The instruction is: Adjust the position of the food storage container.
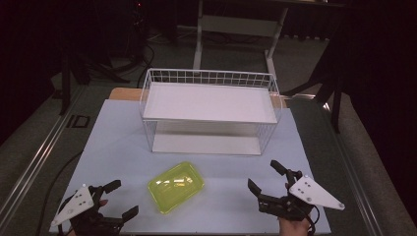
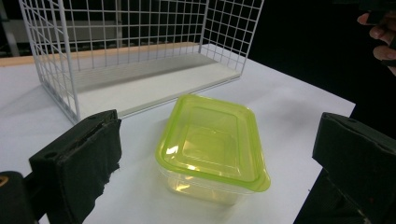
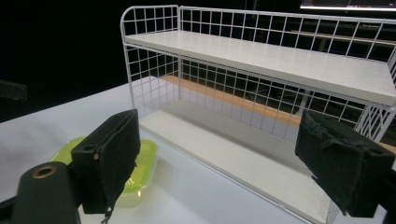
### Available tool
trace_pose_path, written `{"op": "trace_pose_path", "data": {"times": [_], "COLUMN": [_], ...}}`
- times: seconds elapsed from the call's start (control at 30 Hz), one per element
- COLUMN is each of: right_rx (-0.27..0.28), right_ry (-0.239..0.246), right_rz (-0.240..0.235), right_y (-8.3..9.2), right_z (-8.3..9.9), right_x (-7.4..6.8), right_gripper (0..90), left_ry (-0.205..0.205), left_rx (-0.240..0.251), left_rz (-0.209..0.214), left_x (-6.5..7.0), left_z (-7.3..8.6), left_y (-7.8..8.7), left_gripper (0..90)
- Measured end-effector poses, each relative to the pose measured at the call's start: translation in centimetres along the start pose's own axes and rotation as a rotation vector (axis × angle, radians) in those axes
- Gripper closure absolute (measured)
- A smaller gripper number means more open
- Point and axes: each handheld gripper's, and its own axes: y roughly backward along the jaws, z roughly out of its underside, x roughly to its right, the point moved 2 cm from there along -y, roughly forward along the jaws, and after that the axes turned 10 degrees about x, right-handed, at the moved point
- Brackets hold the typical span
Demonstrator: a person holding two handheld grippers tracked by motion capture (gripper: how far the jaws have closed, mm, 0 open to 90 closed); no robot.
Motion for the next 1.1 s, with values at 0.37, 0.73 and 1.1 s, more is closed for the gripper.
{"op": "trace_pose_path", "data": {"times": [0.37,0.73,1.1], "right_rx": [0.003,0.018,0.025], "right_ry": [0.004,0.006,-0.006], "right_rz": [-0.019,-0.036,-0.029], "right_y": [0.0,0.2,0.4], "right_z": [-0.1,-0.5,-0.3], "right_x": [-0.5,-1.0,-0.8], "right_gripper": [13.8,13.8,13.8], "left_ry": [0.053,0.035,0.006], "left_rx": [-0.015,-0.191,-0.479], "left_rz": [0.014,0.049,0.004], "left_x": [0.1,-0.7,-1.8], "left_z": [-0.1,0.0,3.0], "left_y": [-0.1,-1.1,-2.8], "left_gripper": [2.1,27.9,89.3]}}
